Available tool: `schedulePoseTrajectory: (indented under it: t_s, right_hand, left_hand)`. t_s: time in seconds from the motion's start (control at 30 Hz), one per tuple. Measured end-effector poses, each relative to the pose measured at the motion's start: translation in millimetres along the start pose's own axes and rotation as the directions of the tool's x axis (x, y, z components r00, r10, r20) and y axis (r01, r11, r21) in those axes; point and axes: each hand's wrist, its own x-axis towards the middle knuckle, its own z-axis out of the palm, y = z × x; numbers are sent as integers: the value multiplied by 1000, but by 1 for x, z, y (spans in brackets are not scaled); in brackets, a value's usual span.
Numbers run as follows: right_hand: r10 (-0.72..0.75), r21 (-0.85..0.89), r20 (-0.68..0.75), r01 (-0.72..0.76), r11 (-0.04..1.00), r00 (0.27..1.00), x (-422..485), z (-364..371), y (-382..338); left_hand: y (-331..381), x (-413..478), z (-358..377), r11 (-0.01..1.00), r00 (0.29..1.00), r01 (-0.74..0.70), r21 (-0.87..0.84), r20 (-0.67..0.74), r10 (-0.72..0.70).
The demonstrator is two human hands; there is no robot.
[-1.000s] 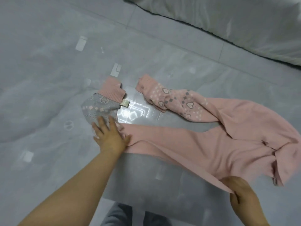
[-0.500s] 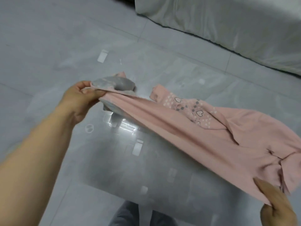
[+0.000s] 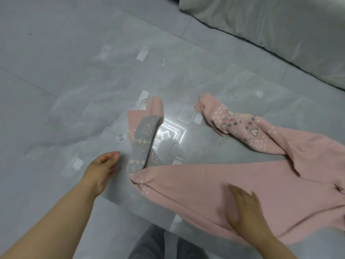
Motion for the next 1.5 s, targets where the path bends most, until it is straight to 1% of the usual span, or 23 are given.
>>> schedulePoseTrajectory:
  t_s: [0.03, 0.07, 0.1, 0.13, 0.27, 0.37, 0.43, 0.5, 0.57, 0.63, 0.7, 0.77, 0.83, 0.87, 0.93, 1.0, 1.03, 1.1, 1.17, 1.23, 1.3, 1.37, 1.5]
  right_hand:
    - [-25, 9, -37, 25, 1000, 999, 26, 0, -21]
    - [-51, 28, 27, 50, 998, 998, 48, -2, -46]
    - [-91, 58, -14, 92, 994, 996, 68, 2, -64]
    - [-121, 105, 22, 118, 987, 992, 82, 5, -82]
    - [-186, 77, 138, 177, 981, 973, 109, 38, -123]
    - [-170, 166, -7, 169, 972, 985, 114, 51, -122]
    - [-169, 200, -29, 171, 965, 985, 117, 50, -122]
    - [-176, 174, 28, 168, 970, 984, 121, 41, -122]
    - [-205, 192, -14, 204, 960, 979, 126, 26, -118]
    - [-80, 409, -126, 125, 904, 989, 128, 1, -106]
    - [126, 603, -157, -6, 798, 979, 124, -29, -85]
    - [267, 625, -98, -150, 766, 959, 119, -45, -59]
    - [360, 507, 6, -313, 803, 933, 119, -44, -38]
    - [403, 415, 53, -387, 823, 914, 120, -40, -31]
    - [484, 273, 96, -491, 827, 870, 123, -35, -27]
    - [558, 162, 79, -563, 810, 826, 126, -36, -32]
    - [529, 104, 23, -529, 842, 848, 130, -36, -36]
    - [324, 44, -89, -321, 946, 942, 140, -32, -53]
    - [99, 164, -32, -93, 982, 995, 152, -28, -88]
    - [25, 350, 69, -48, 935, 997, 167, -21, -124]
    - [-5, 393, 116, -41, 919, 993, 180, -11, -144]
    - [-22, 400, 25, 11, 917, 999, 187, -9, -150]
    - [35, 563, -168, 66, 824, 985, 194, -35, -150]
  left_hand:
    - [0, 4, 3, 998, 999, -47, 29, -20, 47]
    - [0, 9, 7, 994, 995, -91, 61, -23, 93]
    - [4, 14, 13, 988, 991, -130, 83, -15, 131]
    - [8, 21, 21, 981, 986, -165, 99, -7, 167]
    - [18, 42, 60, 982, 986, -161, 103, 69, 155]
    - [13, 47, 76, 922, 978, -203, 328, 115, 175]
    - [10, 47, 79, 899, 973, -229, 372, 127, 195]
    - [11, 45, 73, 934, 977, -206, 291, 109, 181]
    - [19, 42, 60, 993, 991, -99, 70, 99, 92]
    - [28, 40, 47, 985, 986, 2, -172, 162, 26]
    - [31, 40, 40, 976, 982, -5, -216, 185, 46]
    - [25, 43, 49, 986, 982, -109, -127, 141, 127]
    - [17, 46, 68, 974, 973, -214, 70, 108, 206]
    - [15, 48, 79, 942, 964, -264, 207, 92, 250]
    - [11, 49, 98, 812, 941, -327, 484, 85, 328]
    - [8, 45, 108, 699, 932, -345, 626, 143, 332]
    - [6, 42, 111, 666, 931, -356, 655, 191, 311]
    - [1, 40, 110, 572, 909, -415, 708, 305, 283]
    - [-2, 41, 108, 502, 860, -507, 700, 371, 351]
    - [-2, 46, 106, 620, 845, -526, 582, 276, 457]
    - [1, 51, 101, 790, 892, -443, 423, 120, 435]
    - [7, 54, 91, 859, 923, -375, 349, 51, 382]
    - [16, 57, 41, 901, 908, -389, 190, -86, 410]
